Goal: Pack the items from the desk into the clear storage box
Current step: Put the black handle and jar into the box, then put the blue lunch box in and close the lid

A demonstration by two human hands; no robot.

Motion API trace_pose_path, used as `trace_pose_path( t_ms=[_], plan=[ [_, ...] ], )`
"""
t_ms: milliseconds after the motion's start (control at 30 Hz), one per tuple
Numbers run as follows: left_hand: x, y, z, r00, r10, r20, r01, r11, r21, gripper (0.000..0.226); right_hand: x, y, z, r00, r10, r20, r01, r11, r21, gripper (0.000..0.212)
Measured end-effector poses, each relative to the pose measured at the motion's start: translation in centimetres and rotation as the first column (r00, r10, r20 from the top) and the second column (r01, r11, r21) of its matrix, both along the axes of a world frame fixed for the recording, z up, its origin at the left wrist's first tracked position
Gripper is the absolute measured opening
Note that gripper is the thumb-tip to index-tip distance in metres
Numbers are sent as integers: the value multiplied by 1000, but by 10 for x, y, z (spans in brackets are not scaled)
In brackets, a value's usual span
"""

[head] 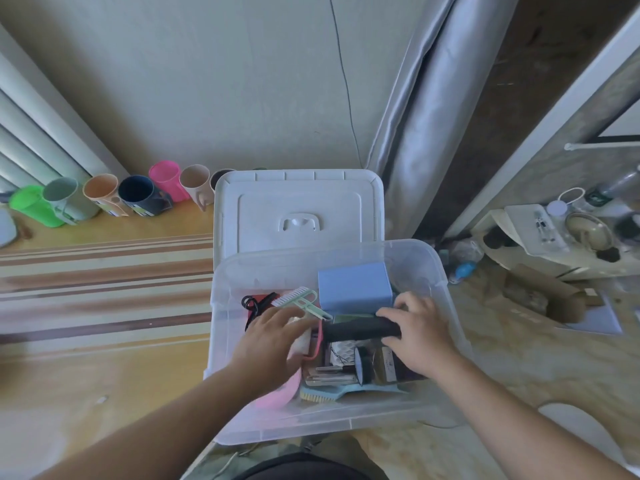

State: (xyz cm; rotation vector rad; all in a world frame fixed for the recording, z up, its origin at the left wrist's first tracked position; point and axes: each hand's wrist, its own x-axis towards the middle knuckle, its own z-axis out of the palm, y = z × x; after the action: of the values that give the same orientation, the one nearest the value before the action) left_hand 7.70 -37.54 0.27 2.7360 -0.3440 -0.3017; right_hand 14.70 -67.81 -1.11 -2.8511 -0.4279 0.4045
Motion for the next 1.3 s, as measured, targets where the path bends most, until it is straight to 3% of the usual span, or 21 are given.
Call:
trace_pose_path(
  t_ms=[67, 267, 367, 600, 833, 967, 1167, 1300],
  plan=[
    [-7, 14, 0, 1000, 14, 7, -14, 997, 69, 60, 1, 0, -6, 994, -37, -102, 39, 999, 16, 53],
    [-23, 46, 4, 996, -39, 86, 21, 980, 197, 54, 3, 6, -8, 989, -11, -144, 5, 999, -40, 53],
    [-29, 53, 1, 994, -37, 106, 14, 977, 212, 51, -4, 15, -5, 999, 6, -50, -7, 1000, -29, 47],
    [-34, 59, 8, 988, 64, 140, -85, 986, 143, 55, -21, 96, 2, 977, 113, 179, -155, 958, 242, 51],
    [-65, 127, 14, 953, 248, 175, -257, 966, 34, 58, -27, 210, 24, 944, 262, 203, -319, 883, 345, 53],
    [-101, 202, 0, 936, 318, 150, -330, 942, 60, 59, -35, 277, 28, 929, 284, 236, -355, 864, 358, 52],
    [-151, 357, -32, 821, 556, 128, -569, 815, 113, 76, -61, 400, 31, 906, 359, 224, -417, 849, 325, 50],
    [-172, 469, -42, 647, 759, 77, -758, 629, 173, 86, -85, 491, 15, 896, 434, 95, -444, 861, 247, 52]
  ],
)
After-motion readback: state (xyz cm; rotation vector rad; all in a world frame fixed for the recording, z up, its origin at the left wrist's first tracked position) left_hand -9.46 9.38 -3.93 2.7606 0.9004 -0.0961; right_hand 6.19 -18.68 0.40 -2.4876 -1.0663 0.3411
